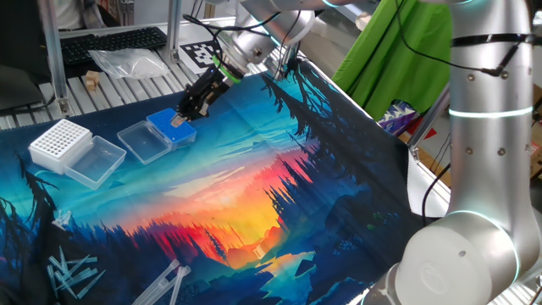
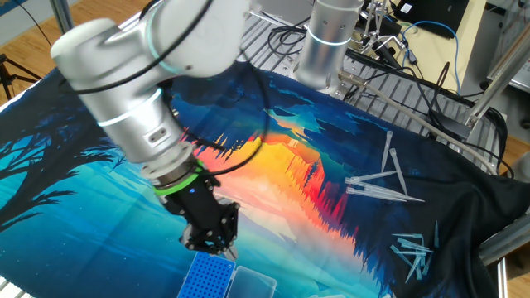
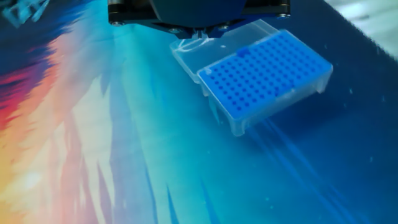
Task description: Insert a small pipette tip into the holder for small pipette tips
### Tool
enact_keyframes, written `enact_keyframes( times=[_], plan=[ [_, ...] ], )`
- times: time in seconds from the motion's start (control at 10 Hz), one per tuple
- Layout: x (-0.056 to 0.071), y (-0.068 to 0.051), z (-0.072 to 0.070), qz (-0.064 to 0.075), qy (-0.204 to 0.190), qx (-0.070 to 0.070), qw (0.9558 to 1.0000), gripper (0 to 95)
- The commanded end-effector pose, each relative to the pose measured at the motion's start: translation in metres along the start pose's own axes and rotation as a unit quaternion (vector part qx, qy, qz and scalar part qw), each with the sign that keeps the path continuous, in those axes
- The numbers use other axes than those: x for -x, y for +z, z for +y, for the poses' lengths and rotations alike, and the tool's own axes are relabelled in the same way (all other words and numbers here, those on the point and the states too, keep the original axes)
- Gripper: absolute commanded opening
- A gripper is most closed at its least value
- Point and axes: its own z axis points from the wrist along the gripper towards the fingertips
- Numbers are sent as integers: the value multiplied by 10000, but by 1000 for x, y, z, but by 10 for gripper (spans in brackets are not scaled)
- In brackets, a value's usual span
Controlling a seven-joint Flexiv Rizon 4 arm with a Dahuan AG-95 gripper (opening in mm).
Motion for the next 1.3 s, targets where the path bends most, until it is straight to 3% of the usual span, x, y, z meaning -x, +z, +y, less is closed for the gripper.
enact_keyframes(
  times=[0.1,0.3,0.4,0.5,0.7,0.8,0.9,1.0,1.1,1.3],
  plan=[
    [-16,-10,-16,-682,-1461,-54,9869,0],
    [-25,-12,-26,-1052,-2127,-185,9713,0],
    [-27,-13,-29,-1129,-2346,-215,9653,0],
    [-30,-15,-34,-1202,-2847,-282,9506,0],
    [-32,-14,-36,-1317,-3338,-369,9327,0],
    [-32,-14,-37,-1468,-3595,-448,9204,0],
    [-32,-15,-37,-1546,-3698,-484,9149,0],
    [-33,-17,-39,-1810,-3945,-596,8989,0],
    [-32,-18,-40,-1925,-4094,-656,8894,0],
    [-32,-18,-41,-1936,-4129,-661,8875,0]
  ],
)
